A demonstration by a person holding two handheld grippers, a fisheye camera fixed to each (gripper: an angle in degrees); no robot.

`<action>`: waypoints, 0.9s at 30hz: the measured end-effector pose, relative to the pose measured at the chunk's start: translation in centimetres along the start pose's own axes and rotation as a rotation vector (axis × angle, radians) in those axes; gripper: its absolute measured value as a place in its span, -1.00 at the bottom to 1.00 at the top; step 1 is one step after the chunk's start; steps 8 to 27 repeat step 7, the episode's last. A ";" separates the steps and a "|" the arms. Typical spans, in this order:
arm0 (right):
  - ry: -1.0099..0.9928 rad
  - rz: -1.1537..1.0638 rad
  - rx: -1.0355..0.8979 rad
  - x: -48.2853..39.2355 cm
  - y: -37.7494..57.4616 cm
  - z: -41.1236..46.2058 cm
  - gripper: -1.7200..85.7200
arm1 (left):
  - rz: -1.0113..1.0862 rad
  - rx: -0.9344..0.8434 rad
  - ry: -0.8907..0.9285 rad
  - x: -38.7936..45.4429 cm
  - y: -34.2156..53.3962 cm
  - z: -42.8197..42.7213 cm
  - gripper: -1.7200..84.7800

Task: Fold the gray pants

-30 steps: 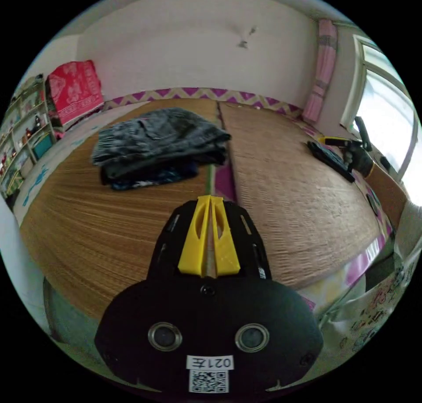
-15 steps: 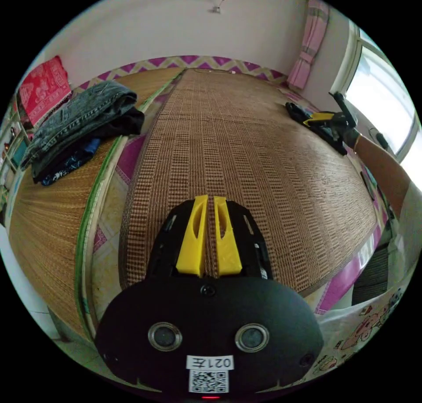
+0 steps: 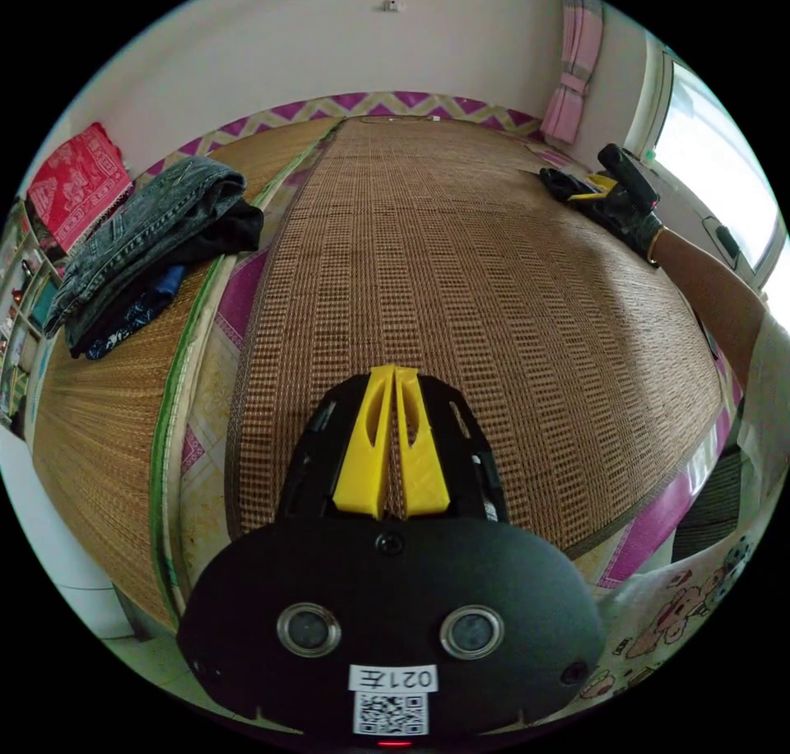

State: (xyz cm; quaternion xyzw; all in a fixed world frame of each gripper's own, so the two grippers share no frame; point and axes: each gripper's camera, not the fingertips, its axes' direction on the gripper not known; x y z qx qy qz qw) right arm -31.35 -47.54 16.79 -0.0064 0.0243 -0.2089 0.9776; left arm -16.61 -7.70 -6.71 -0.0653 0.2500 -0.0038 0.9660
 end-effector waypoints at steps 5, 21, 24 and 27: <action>-0.180 0.043 -0.047 2.5 -0.3 0.8 -0.74 | 0.002 -0.002 -0.005 0.7 1.2 0.9 -0.98; -0.170 0.020 -0.069 2.8 -0.5 0.7 -0.80 | 0.004 -0.003 -0.008 0.9 1.6 1.1 -0.98; -0.170 0.020 -0.069 2.8 -0.5 0.7 -0.80 | 0.004 -0.003 -0.008 0.9 1.6 1.1 -0.98; -0.170 0.020 -0.069 2.8 -0.5 0.7 -0.80 | 0.004 -0.003 -0.008 0.9 1.6 1.1 -0.98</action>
